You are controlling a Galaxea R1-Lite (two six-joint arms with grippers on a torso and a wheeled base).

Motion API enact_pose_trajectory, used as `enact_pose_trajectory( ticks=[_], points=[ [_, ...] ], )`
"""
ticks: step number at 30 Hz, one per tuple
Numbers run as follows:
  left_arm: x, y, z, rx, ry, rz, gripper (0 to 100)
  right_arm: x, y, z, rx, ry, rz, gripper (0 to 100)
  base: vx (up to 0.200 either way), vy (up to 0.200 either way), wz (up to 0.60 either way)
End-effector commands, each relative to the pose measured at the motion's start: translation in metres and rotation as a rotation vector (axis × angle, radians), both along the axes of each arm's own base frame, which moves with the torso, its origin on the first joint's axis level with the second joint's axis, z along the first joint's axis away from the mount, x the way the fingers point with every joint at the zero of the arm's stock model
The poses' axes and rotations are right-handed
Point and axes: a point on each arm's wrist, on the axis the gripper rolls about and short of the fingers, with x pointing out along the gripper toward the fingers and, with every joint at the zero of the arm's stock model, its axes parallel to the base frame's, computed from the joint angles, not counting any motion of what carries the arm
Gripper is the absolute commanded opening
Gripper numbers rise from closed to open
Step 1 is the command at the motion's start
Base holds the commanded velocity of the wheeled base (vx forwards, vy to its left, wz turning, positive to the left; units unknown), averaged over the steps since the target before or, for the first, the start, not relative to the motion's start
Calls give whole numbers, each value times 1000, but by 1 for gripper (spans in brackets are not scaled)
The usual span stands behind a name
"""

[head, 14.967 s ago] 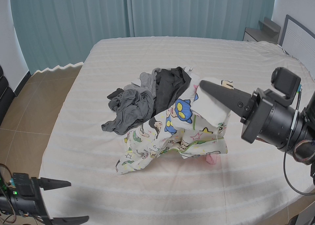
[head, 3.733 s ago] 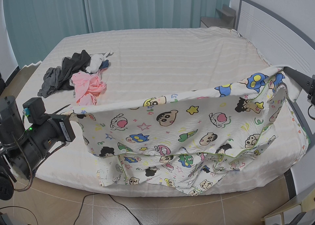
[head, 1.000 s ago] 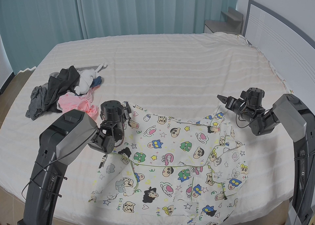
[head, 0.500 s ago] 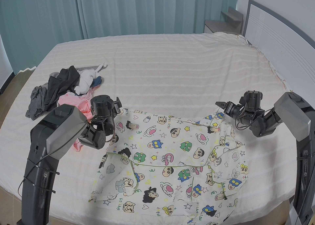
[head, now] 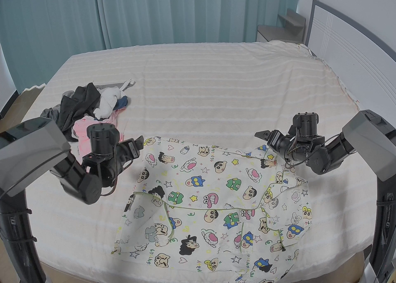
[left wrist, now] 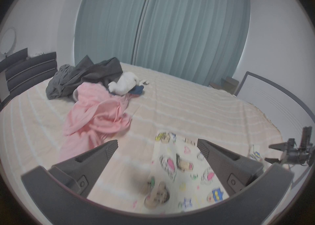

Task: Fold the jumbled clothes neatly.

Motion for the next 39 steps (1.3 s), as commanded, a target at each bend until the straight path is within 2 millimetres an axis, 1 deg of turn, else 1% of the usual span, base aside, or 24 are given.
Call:
enact_pose_trajectory(
  ticks=[1, 4, 8, 10, 11, 15, 18, 22, 23, 27, 31, 32, 34, 37, 38, 39],
  points=[
    [-76, 10, 35, -75, -4, -81, 100, -18, 19, -17, -31, 115, -1, 100, 0, 0, 0],
    [-84, 8, 35, -133, -33, -86, 100, -18, 18, -23, -50, 132, -27, 100, 0, 0, 0],
    [-90, 7, 31, -136, -45, -99, 100, -20, 17, -25, -62, 142, -44, 100, 0, 0, 0],
    [-91, 5, 30, -134, -46, -104, 100, -23, 16, -28, -70, 153, -50, 100, 200, 0, 0],
    [-91, 5, 29, -130, -47, -102, 100, -23, 16, -30, -71, 161, -52, 100, 200, 0, 0],
    [-88, 3, 25, -132, -54, -104, 100, -21, 14, -36, -74, 171, -57, 100, 0, 0, 0],
    [-85, 2, 19, -133, -62, -102, 100, -19, 14, -37, -73, 165, -62, 100, 0, 0, 0],
    [-85, 2, 16, -133, -67, -104, 100, -14, 14, -38, -84, 154, -85, 100, 0, 0, 0],
    [-85, 2, 16, -134, -76, -105, 100, -9, 14, -40, -89, 144, -103, 100, 0, 0, 0],
    [-84, 2, 15, -126, -80, -105, 100, 0, 15, -39, -91, 126, -118, 100, 0, 0, 0],
    [-84, 2, 15, -124, -80, -106, 100, 13, 21, -27, -63, 67, -106, 100, 0, 0, 0],
    [-84, 2, 15, -124, -80, -106, 100, 13, 21, -27, -63, 67, -106, 100, 0, 0, 0],
    [-85, 0, 16, -120, -81, -112, 100, 34, 24, -18, -41, -5, -113, 100, 0, 0, 0],
    [-85, 0, 15, -110, -80, -99, 100, 52, 28, -10, -22, -66, -117, 100, 0, 0, 0],
    [-85, 1, 15, -108, -79, -90, 100, 57, 30, -7, -15, -83, -115, 100, 0, 0, 0],
    [-85, 1, 15, -108, -79, -90, 100, 57, 30, -7, -15, -83, -115, 100, 0, 0, 0]
  ],
)
